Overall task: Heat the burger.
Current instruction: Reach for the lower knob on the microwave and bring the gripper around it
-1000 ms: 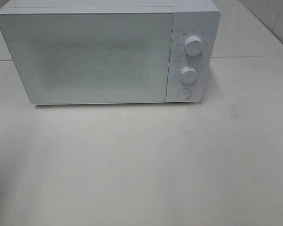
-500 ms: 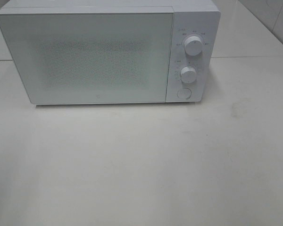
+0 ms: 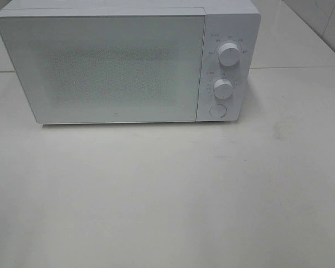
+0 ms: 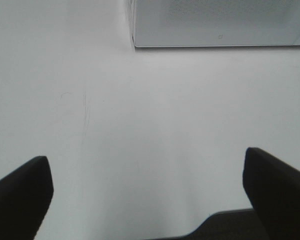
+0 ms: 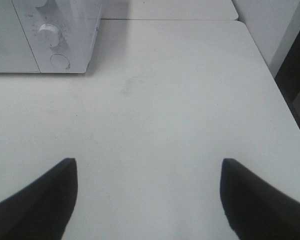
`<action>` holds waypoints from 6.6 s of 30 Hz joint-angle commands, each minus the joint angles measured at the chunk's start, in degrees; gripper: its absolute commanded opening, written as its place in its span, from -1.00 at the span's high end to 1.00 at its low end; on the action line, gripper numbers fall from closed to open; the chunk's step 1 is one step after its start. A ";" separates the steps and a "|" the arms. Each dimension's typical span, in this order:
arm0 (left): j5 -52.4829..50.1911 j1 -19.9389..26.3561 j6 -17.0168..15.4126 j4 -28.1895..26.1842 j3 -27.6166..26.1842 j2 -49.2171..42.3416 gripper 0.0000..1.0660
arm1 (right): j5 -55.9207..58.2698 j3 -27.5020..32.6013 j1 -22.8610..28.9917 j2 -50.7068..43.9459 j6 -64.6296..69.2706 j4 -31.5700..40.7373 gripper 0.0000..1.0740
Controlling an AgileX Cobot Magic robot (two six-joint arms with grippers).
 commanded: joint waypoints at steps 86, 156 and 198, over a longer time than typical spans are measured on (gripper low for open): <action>-0.80 6.30 -0.46 -0.52 0.17 -7.45 -0.82 | -23.49 -0.29 -0.34 19.48 0.11 0.06 -0.38; -0.80 6.30 -0.46 -0.46 0.17 -7.45 -0.82 | -119.00 9.74 28.42 89.27 -21.31 38.33 -0.38; -0.80 6.30 -0.46 -0.46 0.17 -7.45 -0.82 | -134.30 -13.69 38.16 116.54 -24.52 49.62 -0.38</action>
